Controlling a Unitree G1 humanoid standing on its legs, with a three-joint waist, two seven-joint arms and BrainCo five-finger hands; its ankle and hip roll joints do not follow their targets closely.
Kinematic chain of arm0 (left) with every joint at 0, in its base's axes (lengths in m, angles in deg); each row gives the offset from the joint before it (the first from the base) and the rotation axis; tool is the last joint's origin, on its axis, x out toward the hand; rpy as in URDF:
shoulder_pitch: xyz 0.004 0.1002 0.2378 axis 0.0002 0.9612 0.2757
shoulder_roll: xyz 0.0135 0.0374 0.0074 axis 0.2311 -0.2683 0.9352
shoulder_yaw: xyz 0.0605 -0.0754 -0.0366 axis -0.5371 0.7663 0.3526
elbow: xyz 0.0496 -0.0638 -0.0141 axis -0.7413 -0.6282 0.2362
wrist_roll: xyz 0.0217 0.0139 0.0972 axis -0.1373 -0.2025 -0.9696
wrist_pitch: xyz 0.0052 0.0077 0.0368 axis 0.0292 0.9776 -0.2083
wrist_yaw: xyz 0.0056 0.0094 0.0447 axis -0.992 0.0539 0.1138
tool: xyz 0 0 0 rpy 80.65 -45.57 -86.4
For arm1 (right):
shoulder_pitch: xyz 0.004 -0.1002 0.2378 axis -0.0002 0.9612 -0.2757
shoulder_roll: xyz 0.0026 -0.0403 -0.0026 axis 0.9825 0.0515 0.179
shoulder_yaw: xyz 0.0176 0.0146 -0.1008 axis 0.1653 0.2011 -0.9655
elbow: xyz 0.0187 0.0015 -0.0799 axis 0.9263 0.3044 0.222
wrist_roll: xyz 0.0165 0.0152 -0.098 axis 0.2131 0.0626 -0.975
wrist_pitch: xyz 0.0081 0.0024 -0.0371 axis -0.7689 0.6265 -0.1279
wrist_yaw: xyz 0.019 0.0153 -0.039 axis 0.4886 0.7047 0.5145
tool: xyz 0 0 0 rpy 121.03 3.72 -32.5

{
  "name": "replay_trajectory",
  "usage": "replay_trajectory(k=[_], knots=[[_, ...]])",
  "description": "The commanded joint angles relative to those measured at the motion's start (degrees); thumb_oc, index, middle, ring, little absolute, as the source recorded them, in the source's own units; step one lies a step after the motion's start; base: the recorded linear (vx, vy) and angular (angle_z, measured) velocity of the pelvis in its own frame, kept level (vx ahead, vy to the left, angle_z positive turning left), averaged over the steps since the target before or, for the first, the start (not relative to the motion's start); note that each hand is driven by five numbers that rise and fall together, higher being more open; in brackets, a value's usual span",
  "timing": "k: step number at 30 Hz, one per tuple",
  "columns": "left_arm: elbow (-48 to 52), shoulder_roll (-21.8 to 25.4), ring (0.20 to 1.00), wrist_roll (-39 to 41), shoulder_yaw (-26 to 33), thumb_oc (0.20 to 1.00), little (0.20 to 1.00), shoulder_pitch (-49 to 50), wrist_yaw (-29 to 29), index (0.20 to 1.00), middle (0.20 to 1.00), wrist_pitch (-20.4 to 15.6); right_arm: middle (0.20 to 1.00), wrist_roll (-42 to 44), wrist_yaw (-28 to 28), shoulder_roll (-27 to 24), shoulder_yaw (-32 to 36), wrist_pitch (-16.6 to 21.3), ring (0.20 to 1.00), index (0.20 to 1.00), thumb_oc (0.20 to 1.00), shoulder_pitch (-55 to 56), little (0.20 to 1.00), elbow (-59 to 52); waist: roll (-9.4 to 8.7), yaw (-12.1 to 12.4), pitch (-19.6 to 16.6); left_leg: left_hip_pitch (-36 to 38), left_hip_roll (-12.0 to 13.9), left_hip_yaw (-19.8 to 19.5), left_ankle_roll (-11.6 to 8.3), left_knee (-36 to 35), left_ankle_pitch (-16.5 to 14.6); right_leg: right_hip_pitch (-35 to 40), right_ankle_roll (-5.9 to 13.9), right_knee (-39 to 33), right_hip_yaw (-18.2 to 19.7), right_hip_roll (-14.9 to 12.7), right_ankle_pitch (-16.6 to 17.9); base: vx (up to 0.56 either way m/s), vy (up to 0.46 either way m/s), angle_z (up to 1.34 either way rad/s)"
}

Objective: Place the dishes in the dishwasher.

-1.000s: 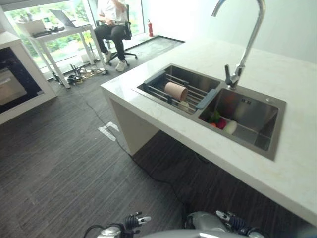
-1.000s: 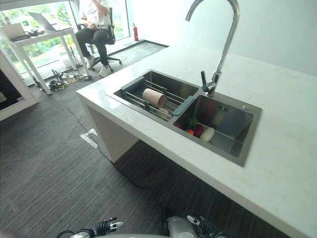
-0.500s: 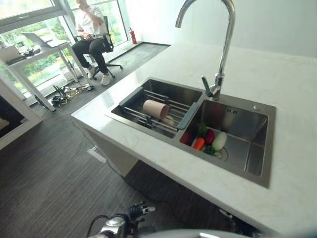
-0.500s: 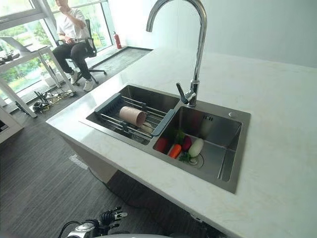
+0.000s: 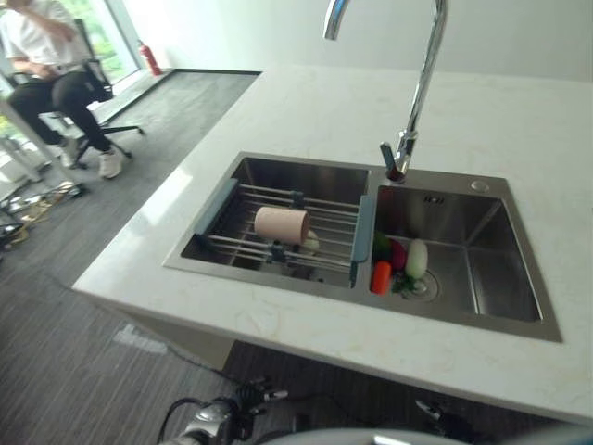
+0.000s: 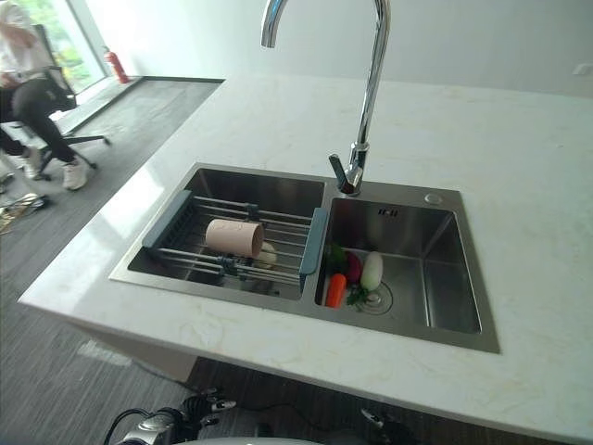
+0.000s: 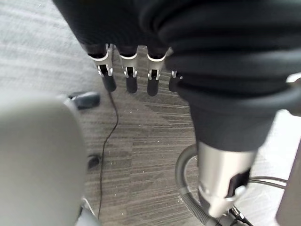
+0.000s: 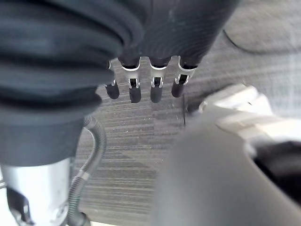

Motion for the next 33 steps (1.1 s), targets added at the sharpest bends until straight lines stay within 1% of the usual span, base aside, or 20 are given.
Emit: replay_trajectory(k=[1, 2, 4, 5, 9, 15, 18, 21, 24, 31, 33], knots=[[-2.29, -1.69, 1.000, 0.05, 0.81, 1.000, 1.000, -0.44, -0.39, 1.000, 1.000, 0.99, 1.000, 0.09, 0.46, -1.83, 0.43, -0.07, 1.000, 1.000, 1.000, -2.69, 1.000, 0.66, 1.03, 1.13, -3.32, -2.64, 1.22, 3.61, -0.58, 3.86, -4.24, -4.45, 1.87, -2.10, -3.40, -1.36, 4.97, 0.04, 0.063, -0.87], [-2.39, -1.74, 1.000, 0.42, 0.92, 1.000, 1.000, -0.32, -0.25, 1.000, 1.000, 0.95, 1.000, -0.33, 0.42, -1.76, 0.46, -0.03, 1.000, 1.000, 1.000, -2.61, 1.000, 0.66, 0.96, 1.26, -3.40, -2.56, 1.25, 4.24, -0.58, 3.71, -4.27, -4.53, 2.08, -2.30, -4.18, -1.64, 5.20, 0.03, 0.054, -0.87], [-2.45, -2.14, 1.000, 1.29, 1.50, 1.000, 1.000, 0.74, 0.01, 1.000, 1.000, 0.13, 1.000, -2.05, 0.81, -1.32, 0.76, 0.08, 1.000, 1.000, 1.000, -2.58, 1.000, 0.67, 0.45, 2.55, -3.43, -1.76, 1.41, 8.26, -0.67, 2.66, -4.36, -4.73, 3.34, -3.88, -9.45, -3.37, 6.77, 0.00, 0.013, -0.94], [-2.30, -2.32, 1.000, 1.19, 1.76, 1.000, 1.000, 1.04, 0.22, 1.000, 1.000, -0.36, 1.000, -2.50, 0.94, -1.30, 0.87, -0.10, 1.000, 1.000, 1.000, -2.64, 1.000, 0.64, 0.31, 2.95, -3.38, -1.51, 1.53, 9.52, -0.70, 2.53, -4.50, -4.65, 3.77, -4.60, -10.63, -3.96, 7.36, -0.03, -0.024, -1.06], [-1.94, -2.60, 1.000, 1.83, 1.99, 1.000, 1.000, 1.24, 1.25, 1.000, 1.000, 0.12, 1.000, -2.45, 2.33, -1.32, 0.80, -0.74, 1.000, 1.000, 1.000, -2.87, 1.000, 0.34, -0.02, 3.45, -3.51, -1.26, 1.70, 12.00, -0.53, 3.00, -5.18, -4.10, 4.46, -6.46, -11.46, -4.97, 8.56, -0.02, -0.043, -0.59], [-2.92, -2.96, 1.000, 1.88, 2.58, 1.000, 1.000, 1.03, 1.92, 1.000, 1.000, 1.16, 1.000, -3.19, 2.24, -1.25, 0.58, -3.76, 1.000, 1.000, 1.000, -2.57, 1.000, 0.53, -0.44, 3.32, -4.36, 0.32, 1.84, 11.75, -0.76, 0.94, -4.99, -2.04, 4.30, -9.77, -10.65, -4.05, 9.27, 0.02, -0.048, -0.12], [-3.23, -4.00, 1.000, 2.16, 2.20, 1.000, 1.000, 1.18, 1.93, 1.000, 1.000, 1.84, 1.000, -2.95, 2.52, -0.66, 0.46, -3.89, 1.000, 1.000, 1.000, -2.41, 1.000, 1.20, -0.54, 3.50, -4.74, 0.76, 1.87, 11.39, -1.00, 0.29, -5.00, -1.04, 4.13, -11.26, -10.90, -3.61, 9.54, 0.00, -0.033, -0.01], [-3.50, -4.63, 1.000, 2.48, 2.17, 1.000, 1.000, 1.44, 1.56, 1.000, 1.000, 3.00, 1.000, -3.06, 2.97, -0.49, 0.33, -3.21, 1.000, 1.000, 1.000, -2.23, 1.000, 1.52, -0.60, 3.67, -4.93, 0.91, 1.97, 11.39, -1.14, 0.15, -4.89, -0.53, 3.98, -11.76, -11.16, -3.46, 9.55, -0.02, -0.017, 0.00], [-3.67, -4.58, 1.000, 4.90, 2.76, 1.000, 1.000, 1.79, 1.40, 1.000, 1.000, 4.20, 1.000, -3.84, 3.02, -0.82, 0.23, -3.22, 1.000, 1.000, 1.000, -2.03, 1.000, 1.19, -0.65, 3.79, -5.04, 1.03, 2.15, 11.46, -1.36, -0.02, -4.85, 0.10, 3.87, -12.45, -11.68, -3.42, 9.52, -0.01, -0.003, 0.00], [-3.84, -4.28, 1.000, 9.86, 5.64, 1.000, 1.000, 2.23, 2.00, 1.000, 1.000, 3.62, 1.000, -3.38, 2.89, -0.63, 0.19, -2.49, 1.000, 1.000, 1.000, -1.66, 1.000, 1.06, -0.45, 4.55, -4.95, 0.85, 2.45, 11.42, -1.77, -0.02, -4.58, 0.74, 3.78, -12.78, -13.60, -3.88, 9.34, 0.00, 0.003, 0.02], [-3.41, -4.22, 1.000, 14.49, 7.05, 1.000, 1.000, 2.64, 1.62, 1.000, 1.000, 2.33, 1.000, -2.77, 3.19, -0.66, 0.54, -2.52, 1.000, 1.000, 1.000, -1.58, 1.000, 0.81, -0.26, 4.89, -4.80, 0.80, 2.52, 11.07, -1.92, -0.02, -4.44, 1.09, 3.66, -12.72, -14.23, -3.97, 9.08, 0.01, 0.010, 0.10]])
